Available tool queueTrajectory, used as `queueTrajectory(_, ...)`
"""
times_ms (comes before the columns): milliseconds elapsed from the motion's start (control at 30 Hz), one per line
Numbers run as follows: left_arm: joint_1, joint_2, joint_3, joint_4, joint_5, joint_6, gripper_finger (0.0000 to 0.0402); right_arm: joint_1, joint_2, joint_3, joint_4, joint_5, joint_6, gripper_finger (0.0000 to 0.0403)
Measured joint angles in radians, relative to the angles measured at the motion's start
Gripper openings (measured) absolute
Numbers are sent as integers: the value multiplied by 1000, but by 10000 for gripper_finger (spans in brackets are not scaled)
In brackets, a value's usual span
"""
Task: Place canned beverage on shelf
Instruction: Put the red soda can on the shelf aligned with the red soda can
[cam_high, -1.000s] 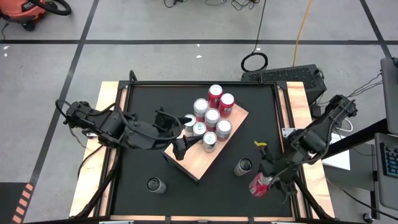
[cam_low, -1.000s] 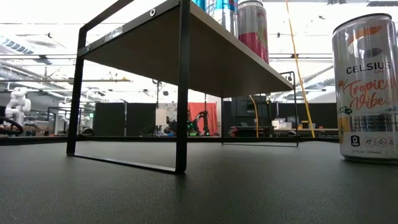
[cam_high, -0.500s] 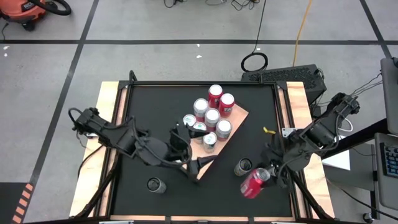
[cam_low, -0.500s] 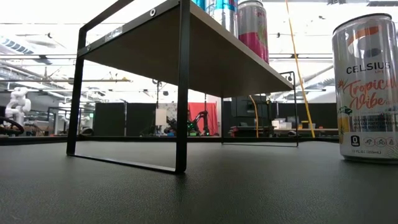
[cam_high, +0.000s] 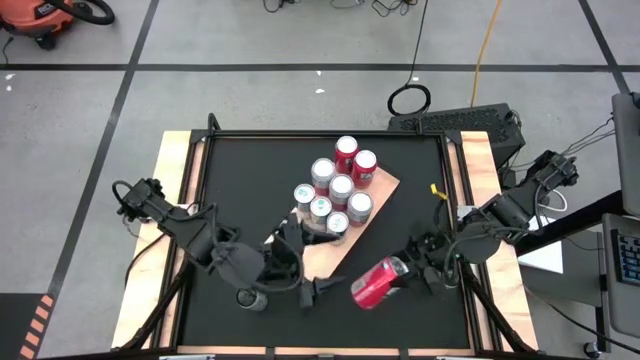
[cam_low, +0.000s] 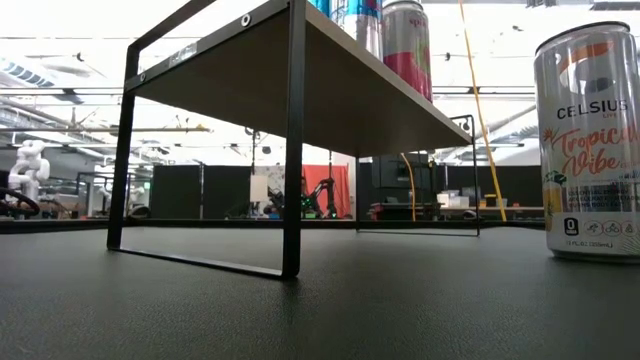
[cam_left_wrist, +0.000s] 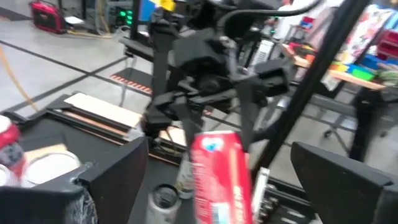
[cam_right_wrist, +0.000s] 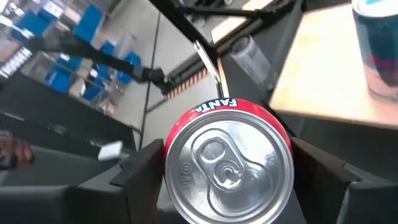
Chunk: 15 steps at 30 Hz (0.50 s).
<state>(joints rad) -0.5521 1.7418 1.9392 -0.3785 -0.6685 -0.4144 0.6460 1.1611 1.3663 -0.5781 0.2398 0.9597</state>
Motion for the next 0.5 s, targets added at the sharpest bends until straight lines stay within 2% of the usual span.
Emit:
queueTrajectory(333, -53, 7, 1, -33, 15, -30, 395, 1, 79, 0, 157, 25, -11, 267)
queueTrajectory(500, -52, 6, 2, -74, 17, -145, 395, 1, 106, 0, 197, 25, -12, 267)
